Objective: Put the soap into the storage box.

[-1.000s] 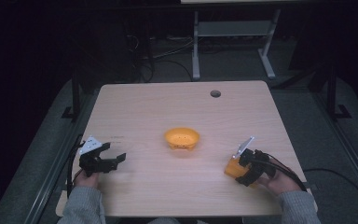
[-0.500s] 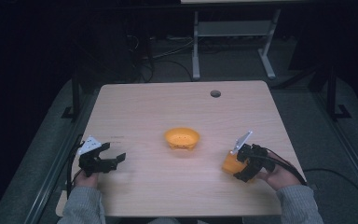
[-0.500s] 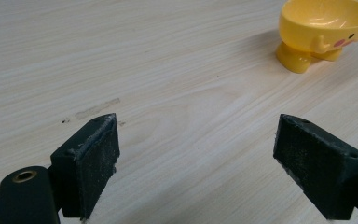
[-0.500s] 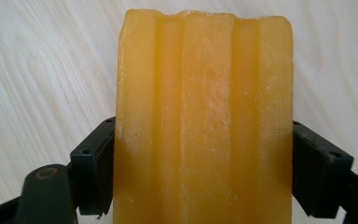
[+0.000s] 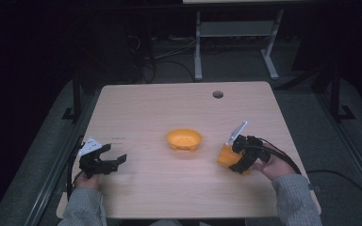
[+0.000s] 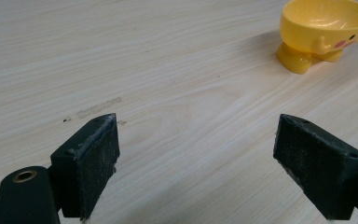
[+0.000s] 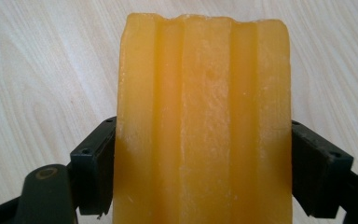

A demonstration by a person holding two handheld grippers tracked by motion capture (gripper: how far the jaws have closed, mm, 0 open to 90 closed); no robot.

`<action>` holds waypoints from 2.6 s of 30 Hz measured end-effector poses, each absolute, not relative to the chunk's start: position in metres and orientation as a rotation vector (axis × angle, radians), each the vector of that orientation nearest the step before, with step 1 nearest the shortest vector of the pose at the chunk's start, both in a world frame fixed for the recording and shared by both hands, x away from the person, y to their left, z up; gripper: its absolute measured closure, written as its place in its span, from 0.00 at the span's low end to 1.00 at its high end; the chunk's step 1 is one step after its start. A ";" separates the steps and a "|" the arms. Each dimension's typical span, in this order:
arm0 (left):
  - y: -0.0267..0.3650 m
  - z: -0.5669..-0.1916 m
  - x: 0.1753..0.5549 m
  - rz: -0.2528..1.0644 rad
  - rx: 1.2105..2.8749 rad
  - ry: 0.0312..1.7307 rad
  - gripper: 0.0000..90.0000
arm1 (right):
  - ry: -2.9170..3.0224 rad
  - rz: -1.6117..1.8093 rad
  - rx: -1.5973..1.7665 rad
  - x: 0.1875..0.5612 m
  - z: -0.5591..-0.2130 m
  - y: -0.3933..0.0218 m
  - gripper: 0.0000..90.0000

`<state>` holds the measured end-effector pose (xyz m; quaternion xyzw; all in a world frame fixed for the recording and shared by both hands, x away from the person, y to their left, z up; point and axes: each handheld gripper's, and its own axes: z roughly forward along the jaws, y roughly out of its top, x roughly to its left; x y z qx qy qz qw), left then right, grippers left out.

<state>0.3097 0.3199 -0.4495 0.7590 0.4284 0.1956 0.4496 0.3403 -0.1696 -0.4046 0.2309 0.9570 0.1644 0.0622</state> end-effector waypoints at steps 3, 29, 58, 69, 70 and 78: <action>0.320 -0.449 0.309 0.482 1.882 1.059 0.15 | 2.900 0.491 0.705 0.343 -0.405 -0.169 0.23; 0.321 -0.449 0.310 0.486 1.889 1.057 0.15 | 2.900 0.496 0.688 0.370 -0.388 -0.162 0.23; 0.321 -0.449 0.310 0.481 1.883 1.060 0.15 | 2.933 0.566 0.522 0.408 -0.363 -0.107 0.23; 0.323 -0.448 0.310 0.481 1.881 1.063 0.15 | 2.951 0.598 0.456 0.420 -0.359 -0.081 0.23; 0.323 -0.448 0.310 0.481 1.880 1.063 0.15 | 2.952 0.591 0.445 0.421 -0.360 -0.079 0.24; 0.322 -0.448 0.310 0.479 1.876 1.063 0.15 | 2.963 0.591 0.412 0.425 -0.360 -0.066 0.23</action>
